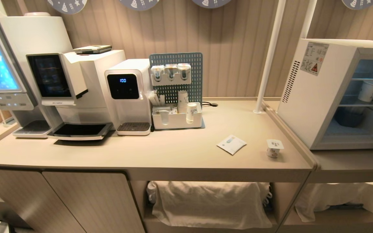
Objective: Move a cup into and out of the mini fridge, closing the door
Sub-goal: Close the freezer door
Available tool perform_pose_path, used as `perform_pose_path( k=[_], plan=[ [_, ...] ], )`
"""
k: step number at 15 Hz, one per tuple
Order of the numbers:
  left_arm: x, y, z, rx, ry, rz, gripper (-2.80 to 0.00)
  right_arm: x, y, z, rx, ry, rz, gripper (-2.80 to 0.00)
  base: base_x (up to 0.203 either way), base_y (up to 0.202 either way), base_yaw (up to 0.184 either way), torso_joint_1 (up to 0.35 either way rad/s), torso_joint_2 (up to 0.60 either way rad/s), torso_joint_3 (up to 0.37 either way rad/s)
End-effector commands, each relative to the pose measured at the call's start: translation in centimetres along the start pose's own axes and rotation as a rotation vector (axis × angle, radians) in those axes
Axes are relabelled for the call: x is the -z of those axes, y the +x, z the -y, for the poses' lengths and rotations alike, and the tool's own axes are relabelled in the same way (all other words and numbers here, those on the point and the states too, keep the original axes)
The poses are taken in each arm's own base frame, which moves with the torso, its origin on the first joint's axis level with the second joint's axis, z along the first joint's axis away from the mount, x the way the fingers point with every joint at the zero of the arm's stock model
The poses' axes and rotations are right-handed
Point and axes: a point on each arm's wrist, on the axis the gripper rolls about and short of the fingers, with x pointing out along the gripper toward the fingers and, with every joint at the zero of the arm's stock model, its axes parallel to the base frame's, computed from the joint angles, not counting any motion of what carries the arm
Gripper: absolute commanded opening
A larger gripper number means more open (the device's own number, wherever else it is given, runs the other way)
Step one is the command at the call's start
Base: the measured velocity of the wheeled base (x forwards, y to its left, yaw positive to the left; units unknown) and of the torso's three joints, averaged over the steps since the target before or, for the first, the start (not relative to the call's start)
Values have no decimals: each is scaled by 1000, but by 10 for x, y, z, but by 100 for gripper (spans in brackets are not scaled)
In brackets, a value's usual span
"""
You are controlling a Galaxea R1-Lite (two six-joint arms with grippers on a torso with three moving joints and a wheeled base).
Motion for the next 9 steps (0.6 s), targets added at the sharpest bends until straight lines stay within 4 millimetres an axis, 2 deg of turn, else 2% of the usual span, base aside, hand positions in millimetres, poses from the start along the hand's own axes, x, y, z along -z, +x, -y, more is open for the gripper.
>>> perform_pose_path(
  k=[1, 2, 6, 9],
  plan=[
    [0, 0, 0, -1, 0, 0, -280, 0, 0, 0, 0, 1, -2, -280, -176, 0, -1, 0, 4, 6],
    [0, 0, 0, -1, 5, 0, -280, 0, 0, 0, 0, 1, -3, -280, -121, 0, -1, -3, -2, 3],
    [0, 0, 0, -1, 9, -3, -280, 0, 0, 0, 0, -1, -3, -280, 4, -13, 17, 1, 5, -5],
    [0, 0, 0, -1, 9, -3, -280, 0, 0, 0, 0, -1, -5, -280, 2, -142, 8, 2, 5, 0]
  ],
)
